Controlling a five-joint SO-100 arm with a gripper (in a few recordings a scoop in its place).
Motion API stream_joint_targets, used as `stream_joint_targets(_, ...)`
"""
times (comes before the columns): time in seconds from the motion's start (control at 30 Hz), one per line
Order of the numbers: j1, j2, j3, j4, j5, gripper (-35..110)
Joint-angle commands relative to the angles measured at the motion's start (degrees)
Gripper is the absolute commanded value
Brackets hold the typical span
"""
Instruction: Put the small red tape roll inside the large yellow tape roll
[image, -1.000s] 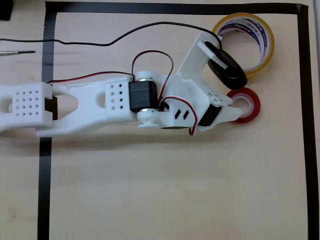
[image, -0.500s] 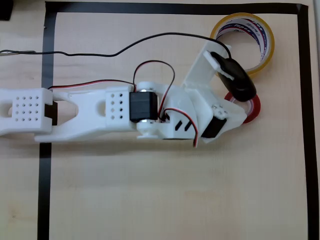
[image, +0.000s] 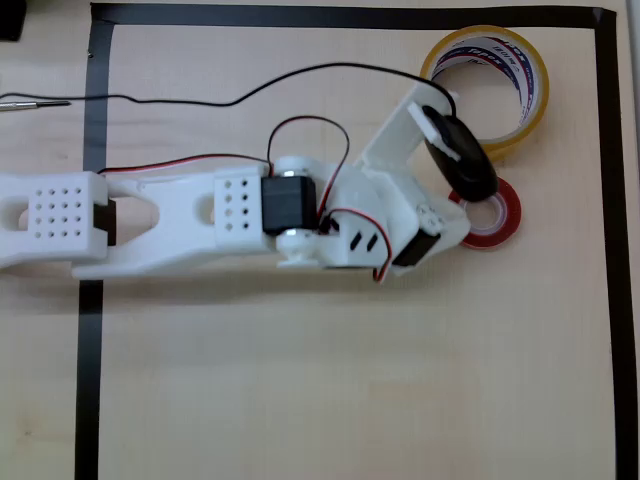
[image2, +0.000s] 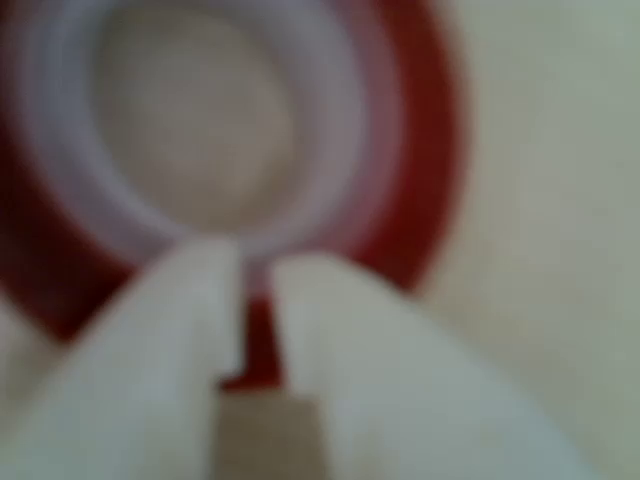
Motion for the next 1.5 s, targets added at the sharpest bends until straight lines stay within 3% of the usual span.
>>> stream_joint_targets(0.0, -1.9, 3.4, -6.8, 1.6, 1.4, 0)
stream_joint_targets(0.77, 9.4, 13.2, -6.8, 26.3, 4.5, 0)
stream_joint_targets(1.07, 3.9, 21.3, -6.8, 25.3, -0.2, 0)
stream_joint_targets(1.47, 1.5, 14.9, -6.8, 19.7, -2.4, 0)
